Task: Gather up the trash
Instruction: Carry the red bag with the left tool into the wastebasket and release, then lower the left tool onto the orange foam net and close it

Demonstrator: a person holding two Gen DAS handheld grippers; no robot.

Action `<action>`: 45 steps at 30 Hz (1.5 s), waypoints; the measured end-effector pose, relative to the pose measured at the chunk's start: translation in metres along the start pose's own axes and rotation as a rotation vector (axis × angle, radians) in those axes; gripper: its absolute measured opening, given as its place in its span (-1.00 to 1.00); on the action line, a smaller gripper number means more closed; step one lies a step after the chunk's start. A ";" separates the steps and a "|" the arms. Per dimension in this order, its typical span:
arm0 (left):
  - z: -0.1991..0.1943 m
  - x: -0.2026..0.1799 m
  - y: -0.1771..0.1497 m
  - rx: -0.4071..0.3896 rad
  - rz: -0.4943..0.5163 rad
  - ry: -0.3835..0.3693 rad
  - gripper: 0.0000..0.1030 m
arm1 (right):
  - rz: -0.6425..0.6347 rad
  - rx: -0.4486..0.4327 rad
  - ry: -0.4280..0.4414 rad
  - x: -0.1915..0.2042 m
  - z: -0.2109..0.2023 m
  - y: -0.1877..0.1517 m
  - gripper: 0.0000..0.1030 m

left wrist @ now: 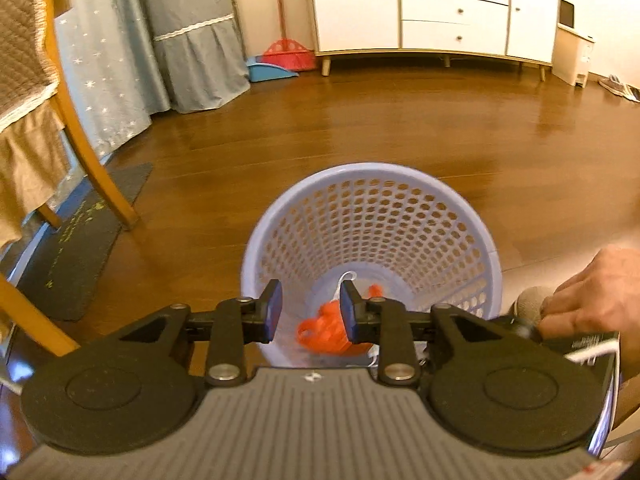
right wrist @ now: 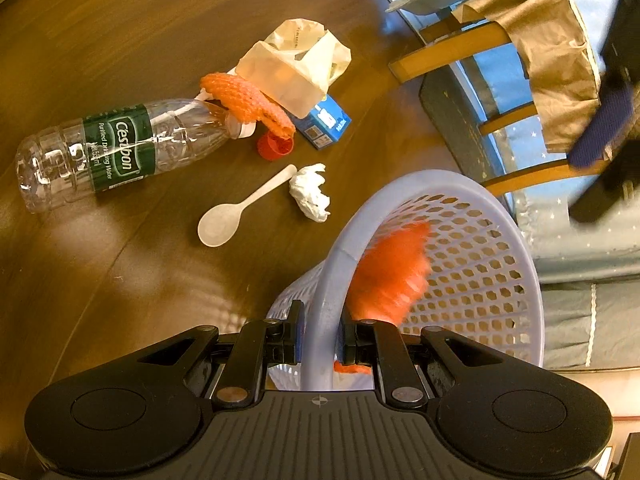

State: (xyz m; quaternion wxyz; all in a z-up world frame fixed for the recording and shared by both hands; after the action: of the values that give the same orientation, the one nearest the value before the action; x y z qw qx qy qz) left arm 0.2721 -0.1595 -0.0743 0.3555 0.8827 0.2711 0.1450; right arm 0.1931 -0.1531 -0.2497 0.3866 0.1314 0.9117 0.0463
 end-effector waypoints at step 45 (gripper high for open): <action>0.015 0.035 -0.232 0.360 0.011 0.157 -0.12 | 0.003 0.004 -0.001 -0.001 0.003 0.003 -0.79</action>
State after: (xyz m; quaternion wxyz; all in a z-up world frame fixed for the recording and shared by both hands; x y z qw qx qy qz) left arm 0.2198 -0.0086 -0.2463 0.1689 0.9194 0.3146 0.1648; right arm 0.1972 -0.1504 -0.2504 0.3866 0.1334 0.9114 0.0450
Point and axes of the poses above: each gripper's, at about its wrist camera, not at the fingertips, and z roughly the way its jaws point, x to its left, y to its top, the point moved 6 cm from there along z, roughly the way its jaws point, and after that the axes turned 5 degrees about -y, right-handed, at the moved point
